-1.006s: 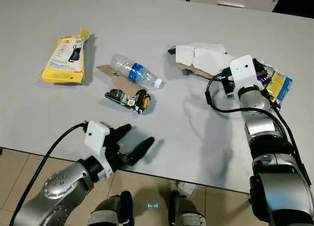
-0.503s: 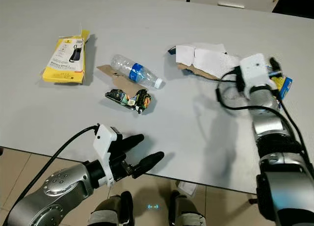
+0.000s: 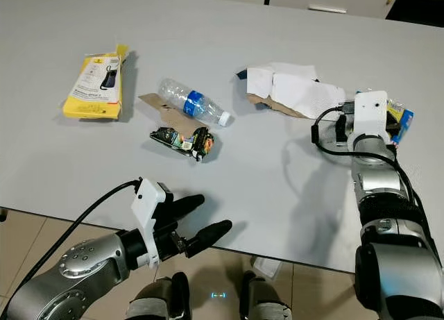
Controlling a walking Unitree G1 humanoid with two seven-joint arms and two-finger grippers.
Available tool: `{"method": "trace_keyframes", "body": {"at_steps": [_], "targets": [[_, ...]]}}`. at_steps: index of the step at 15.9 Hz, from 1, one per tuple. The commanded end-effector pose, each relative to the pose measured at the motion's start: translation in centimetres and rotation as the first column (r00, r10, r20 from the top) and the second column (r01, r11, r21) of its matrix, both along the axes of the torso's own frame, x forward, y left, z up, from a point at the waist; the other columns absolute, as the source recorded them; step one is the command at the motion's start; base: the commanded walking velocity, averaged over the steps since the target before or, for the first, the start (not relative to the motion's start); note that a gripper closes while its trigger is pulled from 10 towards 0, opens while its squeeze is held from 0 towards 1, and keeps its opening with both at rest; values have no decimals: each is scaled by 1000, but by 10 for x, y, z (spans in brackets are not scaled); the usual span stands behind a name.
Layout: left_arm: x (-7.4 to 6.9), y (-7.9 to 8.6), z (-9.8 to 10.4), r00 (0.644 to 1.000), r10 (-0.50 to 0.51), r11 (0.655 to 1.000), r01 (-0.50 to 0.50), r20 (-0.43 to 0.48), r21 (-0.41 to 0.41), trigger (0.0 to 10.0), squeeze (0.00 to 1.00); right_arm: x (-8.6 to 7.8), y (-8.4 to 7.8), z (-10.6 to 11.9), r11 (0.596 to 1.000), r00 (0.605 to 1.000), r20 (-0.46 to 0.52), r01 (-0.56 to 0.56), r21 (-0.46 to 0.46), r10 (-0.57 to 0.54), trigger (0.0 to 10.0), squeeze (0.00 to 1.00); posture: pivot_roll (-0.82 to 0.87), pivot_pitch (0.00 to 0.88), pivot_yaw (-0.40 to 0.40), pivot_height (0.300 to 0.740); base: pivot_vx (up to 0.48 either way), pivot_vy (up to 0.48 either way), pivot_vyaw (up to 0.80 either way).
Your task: Picking trash to rubbish bin
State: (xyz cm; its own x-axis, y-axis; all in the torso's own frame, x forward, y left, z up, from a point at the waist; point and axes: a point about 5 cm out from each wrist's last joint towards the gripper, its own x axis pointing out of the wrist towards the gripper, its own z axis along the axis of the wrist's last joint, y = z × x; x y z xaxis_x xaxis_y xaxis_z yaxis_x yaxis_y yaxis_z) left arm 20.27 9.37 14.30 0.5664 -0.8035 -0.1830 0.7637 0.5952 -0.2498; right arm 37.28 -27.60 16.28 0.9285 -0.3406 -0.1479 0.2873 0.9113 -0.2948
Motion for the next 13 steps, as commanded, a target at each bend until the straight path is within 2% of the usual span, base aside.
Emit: {"method": "trace_keyframes", "body": {"at_steps": [1,3,4,5,9,13], "targets": [[-5,-2,2,999,-33,999,33,-7,-13,10000,0,-10,0,-31,997,993,-117,14,78,-4,10000,1000,-31,228,14,740,0,0,0],[-5,-2,2,1000,-27,1000,27,-7,-11,10000,0,-13,7,-46,979,984,-175,-5,205,42,9843,1000,-31,228,14,740,0,0,0],[-5,-1,2,1000,-26,1000,26,-7,-11,10000,0,-13,7,-46,978,983,-176,-6,210,43,9843,1000,-31,228,14,740,0,0,0],[-4,-1,2,1000,-24,1000,24,-6,-10,10000,0,-13,10,-47,974,982,-181,-13,226,55,0,1000,-23,227,10,740,0,0,0],[-6,-1,1,1000,-28,1000,28,-8,-7,10000,0,-14,21,-53,959,973,-195,-70,274,126,0,1000,-23,226,10,740,0,0,0],[-6,-1,1,1000,-28,1000,28,-13,-6,10000,0,-14,27,-54,952,970,-192,-92,293,152,0,1000,-21,224,12,740,0,0,0]]}}
